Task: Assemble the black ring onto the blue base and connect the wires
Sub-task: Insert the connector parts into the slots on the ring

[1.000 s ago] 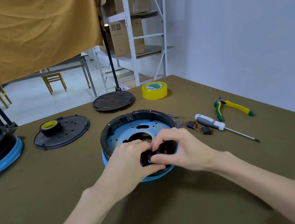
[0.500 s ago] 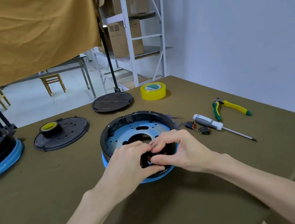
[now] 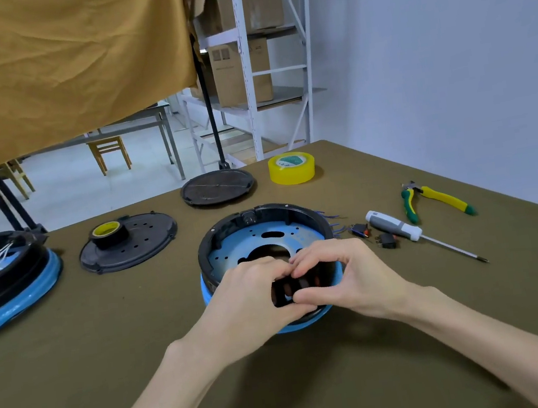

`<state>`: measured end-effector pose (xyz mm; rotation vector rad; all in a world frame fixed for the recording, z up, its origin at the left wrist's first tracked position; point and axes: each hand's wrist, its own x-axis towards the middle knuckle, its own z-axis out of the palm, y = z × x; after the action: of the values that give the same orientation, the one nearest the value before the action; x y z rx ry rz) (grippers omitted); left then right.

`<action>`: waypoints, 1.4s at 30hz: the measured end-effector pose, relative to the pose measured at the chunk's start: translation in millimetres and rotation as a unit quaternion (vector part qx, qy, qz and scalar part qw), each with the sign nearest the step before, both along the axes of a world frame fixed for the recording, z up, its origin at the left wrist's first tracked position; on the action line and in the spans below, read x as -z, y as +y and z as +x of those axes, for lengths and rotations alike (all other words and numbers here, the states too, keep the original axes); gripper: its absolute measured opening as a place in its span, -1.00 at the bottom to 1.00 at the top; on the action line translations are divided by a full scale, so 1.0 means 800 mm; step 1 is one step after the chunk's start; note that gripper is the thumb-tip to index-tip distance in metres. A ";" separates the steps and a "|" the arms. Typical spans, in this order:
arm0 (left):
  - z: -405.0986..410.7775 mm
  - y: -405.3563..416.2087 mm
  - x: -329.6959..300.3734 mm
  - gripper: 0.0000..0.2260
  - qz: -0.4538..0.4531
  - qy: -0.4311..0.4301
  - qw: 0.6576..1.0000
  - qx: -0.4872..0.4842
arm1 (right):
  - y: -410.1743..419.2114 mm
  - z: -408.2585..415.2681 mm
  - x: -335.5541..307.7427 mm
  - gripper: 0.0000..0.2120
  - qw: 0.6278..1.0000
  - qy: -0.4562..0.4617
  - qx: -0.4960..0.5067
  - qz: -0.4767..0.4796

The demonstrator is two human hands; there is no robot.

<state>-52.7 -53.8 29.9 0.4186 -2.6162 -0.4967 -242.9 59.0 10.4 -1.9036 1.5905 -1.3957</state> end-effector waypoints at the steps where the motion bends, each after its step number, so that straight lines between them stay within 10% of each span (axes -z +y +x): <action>1: 0.000 -0.001 0.000 -0.77 -0.002 -0.001 1.000 0.000 | 0.002 0.000 0.000 -0.77 1.000 0.013 0.006 -0.010; 42: -0.002 -0.003 0.000 -0.63 -0.012 -0.058 0.998 -0.031 | 0.007 -0.004 -0.023 -0.95 0.997 0.046 -0.019 0.051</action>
<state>-54.2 -56.3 30.0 0.5322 -2.7074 -0.4313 -246.3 64.3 28.7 -1.9533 1.6266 -1.2034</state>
